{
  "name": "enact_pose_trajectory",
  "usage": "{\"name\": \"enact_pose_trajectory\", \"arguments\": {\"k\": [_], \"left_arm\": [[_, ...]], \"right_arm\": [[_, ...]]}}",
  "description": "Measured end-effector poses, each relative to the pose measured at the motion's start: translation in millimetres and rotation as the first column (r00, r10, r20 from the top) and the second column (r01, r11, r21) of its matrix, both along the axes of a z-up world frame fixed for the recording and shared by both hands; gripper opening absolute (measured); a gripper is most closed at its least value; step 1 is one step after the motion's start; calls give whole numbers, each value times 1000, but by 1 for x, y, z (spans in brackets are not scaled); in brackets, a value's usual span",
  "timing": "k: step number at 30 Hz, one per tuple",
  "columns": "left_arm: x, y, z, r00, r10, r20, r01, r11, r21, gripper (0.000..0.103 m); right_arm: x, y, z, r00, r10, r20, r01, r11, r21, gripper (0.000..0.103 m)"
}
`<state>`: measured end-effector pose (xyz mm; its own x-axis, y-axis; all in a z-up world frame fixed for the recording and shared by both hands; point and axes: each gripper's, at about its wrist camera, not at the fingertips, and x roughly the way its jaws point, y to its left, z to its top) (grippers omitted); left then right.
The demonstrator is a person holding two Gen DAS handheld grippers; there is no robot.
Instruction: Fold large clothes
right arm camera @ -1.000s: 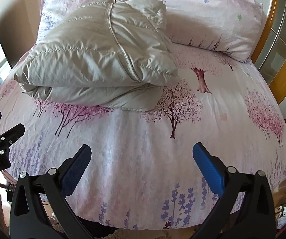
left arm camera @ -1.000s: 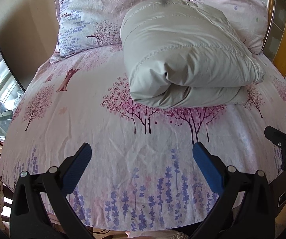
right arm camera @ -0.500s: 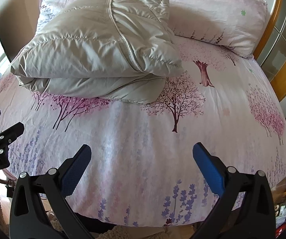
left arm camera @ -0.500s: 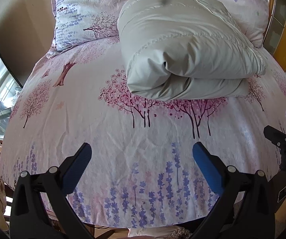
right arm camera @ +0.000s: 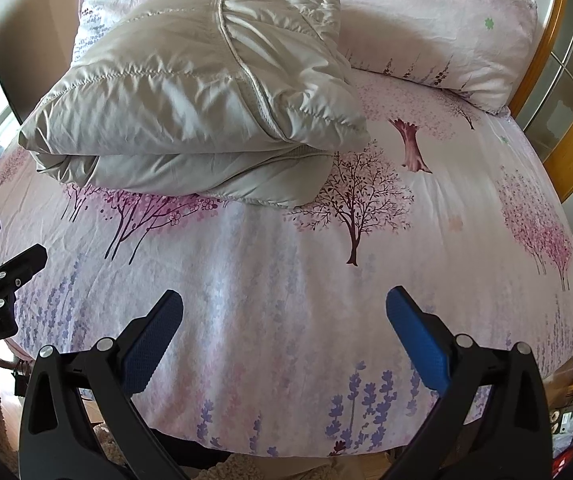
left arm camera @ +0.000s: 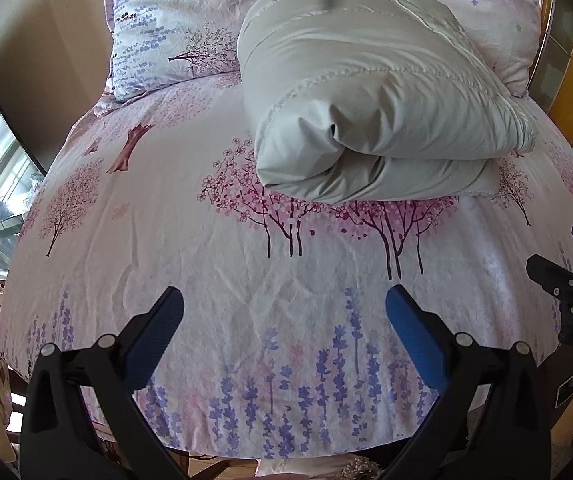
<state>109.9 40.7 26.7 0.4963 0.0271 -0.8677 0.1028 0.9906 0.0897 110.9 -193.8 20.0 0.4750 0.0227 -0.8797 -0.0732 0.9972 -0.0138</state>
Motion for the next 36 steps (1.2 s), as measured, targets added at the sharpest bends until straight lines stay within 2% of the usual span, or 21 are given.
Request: {"name": "enact_pose_trajectory", "arguments": {"k": [36], "left_arm": [[1,2,-2,1000,-1,-4,1,1000,-5,101]], "right_arm": [[3,0,-5,1000,-2,-4,2,1000,4,102]]}}
